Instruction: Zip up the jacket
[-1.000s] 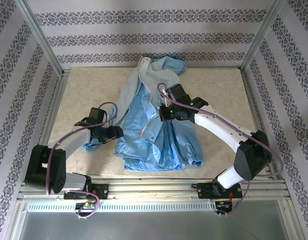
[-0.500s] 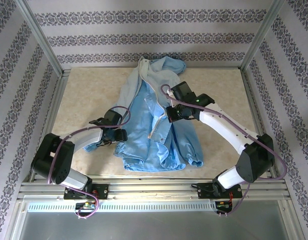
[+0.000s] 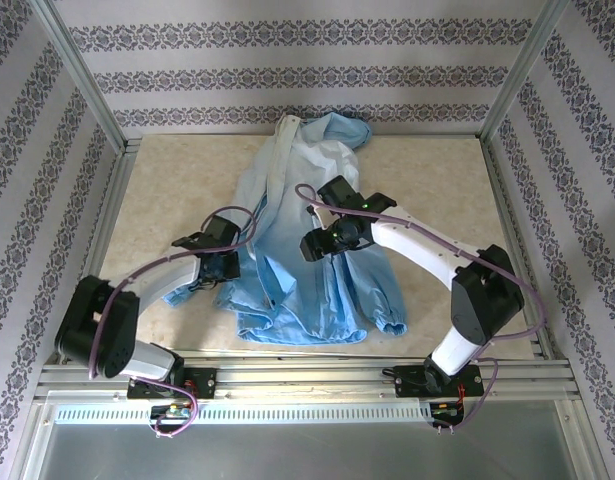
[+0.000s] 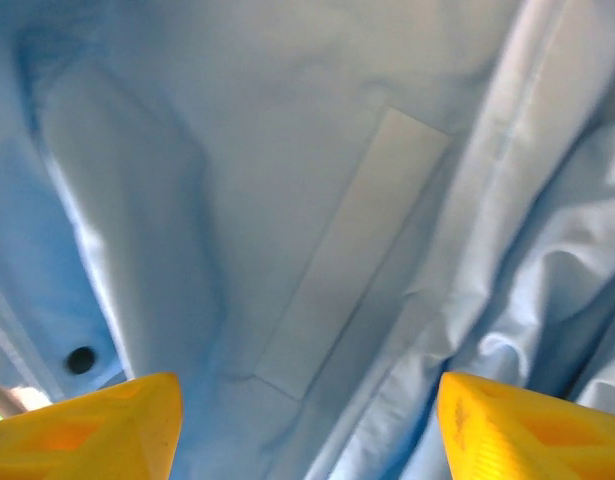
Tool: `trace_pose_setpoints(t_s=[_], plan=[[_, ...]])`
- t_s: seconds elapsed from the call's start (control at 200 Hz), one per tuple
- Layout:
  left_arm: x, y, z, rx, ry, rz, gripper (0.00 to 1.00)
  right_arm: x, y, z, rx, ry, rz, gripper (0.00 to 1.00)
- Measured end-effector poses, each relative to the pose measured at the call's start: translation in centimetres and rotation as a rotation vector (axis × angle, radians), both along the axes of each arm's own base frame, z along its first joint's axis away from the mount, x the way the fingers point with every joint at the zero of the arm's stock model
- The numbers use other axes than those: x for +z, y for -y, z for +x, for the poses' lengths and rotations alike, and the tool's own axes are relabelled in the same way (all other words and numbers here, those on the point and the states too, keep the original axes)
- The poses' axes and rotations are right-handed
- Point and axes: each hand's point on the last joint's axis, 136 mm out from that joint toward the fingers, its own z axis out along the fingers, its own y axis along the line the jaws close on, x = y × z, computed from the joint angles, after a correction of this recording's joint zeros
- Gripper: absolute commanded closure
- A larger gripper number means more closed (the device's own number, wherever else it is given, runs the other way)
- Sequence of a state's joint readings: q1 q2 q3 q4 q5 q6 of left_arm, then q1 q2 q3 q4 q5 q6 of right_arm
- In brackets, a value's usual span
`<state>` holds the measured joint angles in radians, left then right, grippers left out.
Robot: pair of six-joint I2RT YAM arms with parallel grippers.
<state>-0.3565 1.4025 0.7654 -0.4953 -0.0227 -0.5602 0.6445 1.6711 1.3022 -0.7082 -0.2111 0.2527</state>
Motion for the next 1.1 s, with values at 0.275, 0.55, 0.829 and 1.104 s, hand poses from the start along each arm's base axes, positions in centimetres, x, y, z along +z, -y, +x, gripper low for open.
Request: trace_pose_setpoints(t_s=[0.275, 0.55, 0.829, 1.104], plan=[[5.9, -0.5, 1.4, -0.030, 0.117, -0.010, 1.00, -9.0, 1.7, 0.4, -0.034, -0.088, -0.318, 0.68], [10.2, -3.7, 2.1, -0.034, 0.158, 0.072, 1.00, -8.3, 8.9, 2.7, -0.206, -0.060, -0.420, 0.71], [11.6, -1.5, 2.8, -0.139, 0.150, 0.139, 1.00, -5.1, 11.4, 3.1, -0.282, 0.021, -0.382, 0.40], [8.3, 4.8, 1.4, -0.316, 0.074, 0.155, 1.00, 0.5, 6.8, 1.2, -0.238, 0.146, -0.176, 0.43]])
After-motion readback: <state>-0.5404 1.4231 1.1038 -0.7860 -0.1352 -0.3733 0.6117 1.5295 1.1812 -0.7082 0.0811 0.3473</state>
